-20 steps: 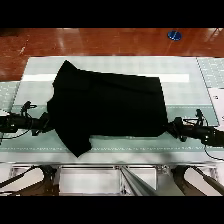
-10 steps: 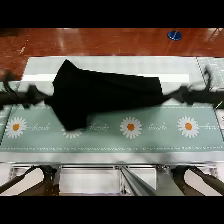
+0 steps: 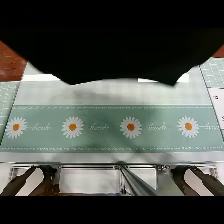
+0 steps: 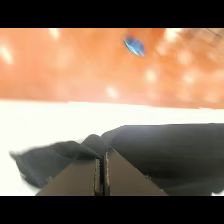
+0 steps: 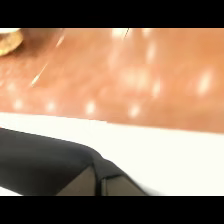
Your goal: Fold the shirts.
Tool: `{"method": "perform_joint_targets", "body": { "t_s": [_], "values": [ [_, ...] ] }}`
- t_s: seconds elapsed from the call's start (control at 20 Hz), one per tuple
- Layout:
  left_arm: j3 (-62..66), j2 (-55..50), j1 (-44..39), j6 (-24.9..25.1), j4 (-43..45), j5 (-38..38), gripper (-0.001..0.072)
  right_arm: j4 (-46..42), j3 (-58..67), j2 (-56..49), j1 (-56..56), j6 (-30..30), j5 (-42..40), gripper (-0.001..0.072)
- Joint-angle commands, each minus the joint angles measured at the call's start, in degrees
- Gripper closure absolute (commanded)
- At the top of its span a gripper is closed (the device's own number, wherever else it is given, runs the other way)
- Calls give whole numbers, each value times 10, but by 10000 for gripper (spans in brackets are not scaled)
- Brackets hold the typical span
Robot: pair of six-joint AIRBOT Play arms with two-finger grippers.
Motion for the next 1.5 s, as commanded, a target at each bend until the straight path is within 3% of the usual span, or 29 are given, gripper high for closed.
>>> {"method": "perform_joint_targets", "body": {
  "t_s": [0.0,0.15,0.3,0.45,0.75,0.95,1.2,1.3,1.45],
  "values": [
    [56,73,-7,-39,122,2,690,-90,59,64,-2,25,38,695],
    [56,144,-104,-79,335,-7,690,-200,53,130,-2,57,67,695],
    [56,208,-247,-133,547,-54,690,-222,24,191,-2,73,100,695],
    [56,254,-343,-172,619,-61,690,-223,-8,223,-2,84,143,695],
    [-5,239,-352,-219,637,-87,690,-204,-102,229,-2,101,165,695],
    [-140,161,-352,-275,630,-74,690,-118,-278,229,-2,81,95,695],
    [-223,-21,-352,-309,600,80,690,-54,-477,131,4,4,-72,695],
    [-219,-106,-352,-339,595,166,690,-61,-483,37,38,-22,-127,695],
    [-172,-222,-348,-367,556,224,690,-68,-435,-130,83,-34,-197,695]
  ]
}}
